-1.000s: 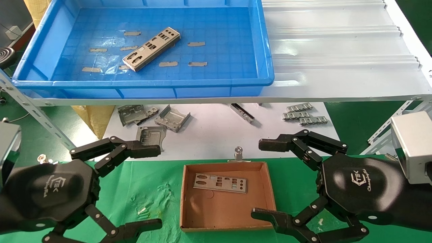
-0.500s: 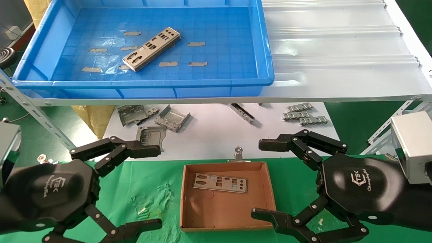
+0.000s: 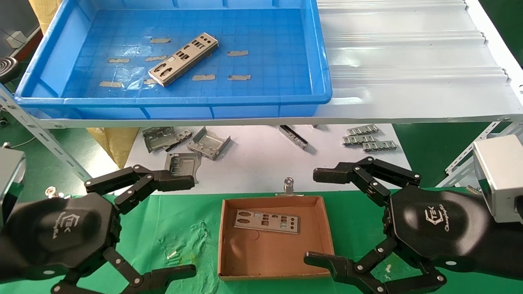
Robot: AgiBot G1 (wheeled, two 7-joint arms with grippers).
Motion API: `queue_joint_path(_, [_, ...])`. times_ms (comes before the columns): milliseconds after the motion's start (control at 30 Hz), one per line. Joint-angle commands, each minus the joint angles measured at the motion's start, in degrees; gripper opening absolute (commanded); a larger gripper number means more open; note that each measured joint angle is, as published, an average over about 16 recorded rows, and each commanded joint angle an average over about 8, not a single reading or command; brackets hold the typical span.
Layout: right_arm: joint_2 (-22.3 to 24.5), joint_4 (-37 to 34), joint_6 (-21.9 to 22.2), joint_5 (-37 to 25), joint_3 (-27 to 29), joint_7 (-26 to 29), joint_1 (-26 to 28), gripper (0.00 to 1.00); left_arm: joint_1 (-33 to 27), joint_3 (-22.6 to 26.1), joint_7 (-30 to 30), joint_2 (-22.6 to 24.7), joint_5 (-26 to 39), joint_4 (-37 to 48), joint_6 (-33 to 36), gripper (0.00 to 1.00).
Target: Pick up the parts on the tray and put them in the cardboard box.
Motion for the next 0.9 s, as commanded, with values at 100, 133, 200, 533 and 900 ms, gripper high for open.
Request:
queue_joint_path(100, [0.0, 0.0, 0.0, 0.0, 0.0, 0.0, 0.0, 1.0, 0.0, 0.0, 0.0, 0.0, 0.0, 0.0, 0.0, 1.0])
queue_joint_path(133, [0.0, 0.0, 0.0, 0.0, 0.0, 0.0, 0.0, 1.0, 0.0, 0.0, 0.0, 0.0, 0.0, 0.0, 0.0, 1.0])
queue_joint_path(200, [0.0, 0.0, 0.0, 0.0, 0.0, 0.0, 0.0, 1.0, 0.0, 0.0, 0.0, 0.0, 0.0, 0.0, 0.0, 1.0])
queue_joint_path(533, [0.0, 0.0, 0.0, 0.0, 0.0, 0.0, 0.0, 1.0, 0.0, 0.0, 0.0, 0.0, 0.0, 0.0, 0.0, 1.0])
queue_joint_path(900, [0.0, 0.0, 0.0, 0.0, 0.0, 0.0, 0.0, 1.0, 0.0, 0.0, 0.0, 0.0, 0.0, 0.0, 0.0, 1.0])
